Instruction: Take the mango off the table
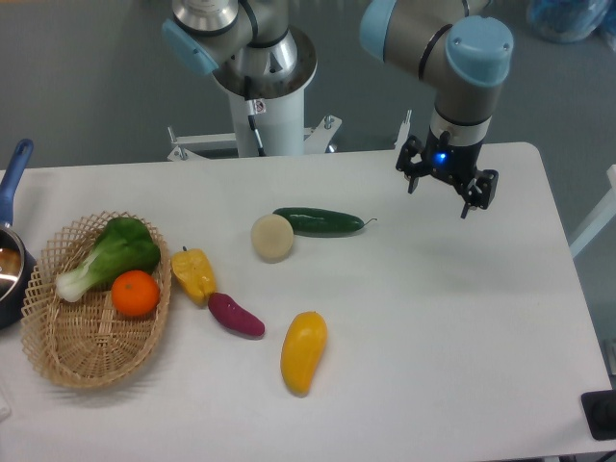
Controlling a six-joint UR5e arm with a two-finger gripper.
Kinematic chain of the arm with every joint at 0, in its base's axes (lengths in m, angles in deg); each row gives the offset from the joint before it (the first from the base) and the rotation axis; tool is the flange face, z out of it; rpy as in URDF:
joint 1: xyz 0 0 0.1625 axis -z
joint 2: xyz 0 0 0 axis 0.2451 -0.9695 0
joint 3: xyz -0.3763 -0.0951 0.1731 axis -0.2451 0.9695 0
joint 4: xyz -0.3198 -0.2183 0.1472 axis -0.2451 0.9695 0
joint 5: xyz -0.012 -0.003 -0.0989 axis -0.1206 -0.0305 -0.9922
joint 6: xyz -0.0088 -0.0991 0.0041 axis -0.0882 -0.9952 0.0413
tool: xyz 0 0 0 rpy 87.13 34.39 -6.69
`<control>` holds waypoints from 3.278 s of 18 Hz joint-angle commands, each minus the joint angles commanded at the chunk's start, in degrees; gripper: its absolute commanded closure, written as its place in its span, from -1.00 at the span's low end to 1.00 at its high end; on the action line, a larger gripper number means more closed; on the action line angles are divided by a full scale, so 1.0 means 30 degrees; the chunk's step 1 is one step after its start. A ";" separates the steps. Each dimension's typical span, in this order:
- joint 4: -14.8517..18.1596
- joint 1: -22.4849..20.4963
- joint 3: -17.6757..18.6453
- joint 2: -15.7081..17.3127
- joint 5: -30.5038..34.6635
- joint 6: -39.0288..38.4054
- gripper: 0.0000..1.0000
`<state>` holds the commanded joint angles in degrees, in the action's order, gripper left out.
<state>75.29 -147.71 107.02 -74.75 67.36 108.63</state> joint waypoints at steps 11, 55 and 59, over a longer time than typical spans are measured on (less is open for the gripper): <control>-0.0117 -0.0118 0.0791 0.0117 -0.1284 -0.0494 -1.00; -0.2725 0.8495 -0.3748 -0.7644 -0.1291 -1.6991 -1.00; -0.2754 0.8730 -0.4247 -0.8174 -0.0382 -1.7520 -1.00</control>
<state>67.02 -121.52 94.28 -99.27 66.21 56.07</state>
